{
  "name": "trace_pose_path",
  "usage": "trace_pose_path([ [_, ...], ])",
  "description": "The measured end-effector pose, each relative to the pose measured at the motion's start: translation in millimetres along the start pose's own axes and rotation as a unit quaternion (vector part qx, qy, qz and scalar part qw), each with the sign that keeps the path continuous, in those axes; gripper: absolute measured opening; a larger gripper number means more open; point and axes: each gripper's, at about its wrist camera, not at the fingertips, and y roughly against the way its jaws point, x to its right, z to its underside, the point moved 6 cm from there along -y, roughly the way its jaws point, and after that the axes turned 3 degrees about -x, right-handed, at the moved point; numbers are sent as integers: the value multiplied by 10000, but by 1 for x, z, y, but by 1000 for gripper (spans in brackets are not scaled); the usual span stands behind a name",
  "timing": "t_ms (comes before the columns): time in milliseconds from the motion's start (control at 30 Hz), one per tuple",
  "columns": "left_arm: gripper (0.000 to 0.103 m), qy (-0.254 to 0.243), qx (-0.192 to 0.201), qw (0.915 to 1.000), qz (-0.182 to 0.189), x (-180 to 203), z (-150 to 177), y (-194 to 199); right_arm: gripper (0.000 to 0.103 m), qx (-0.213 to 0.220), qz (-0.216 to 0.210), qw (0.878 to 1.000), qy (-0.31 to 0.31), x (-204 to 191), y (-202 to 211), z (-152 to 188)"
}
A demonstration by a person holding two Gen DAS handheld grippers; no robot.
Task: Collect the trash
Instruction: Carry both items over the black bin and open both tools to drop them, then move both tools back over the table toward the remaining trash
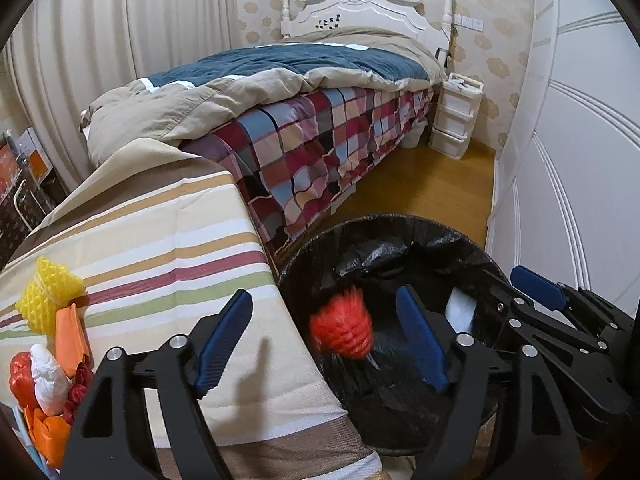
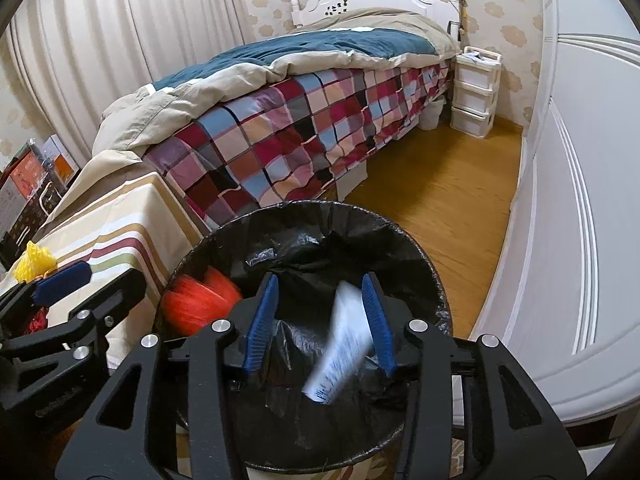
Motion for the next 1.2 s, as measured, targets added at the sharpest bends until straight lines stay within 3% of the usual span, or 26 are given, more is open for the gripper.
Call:
trace_pose_path([
  [333,81,121,69,9999,-10,-9,5,17,56,118,72,9999,-78,0,15,2],
  [633,82,228,127,9996,-137,-31,28,50,65,148,51,9998,-156,-12,39,24],
  [1200,82,652,55,9961,-598,-110,101,112,67,61,-299,9994,166,-84,84,82],
])
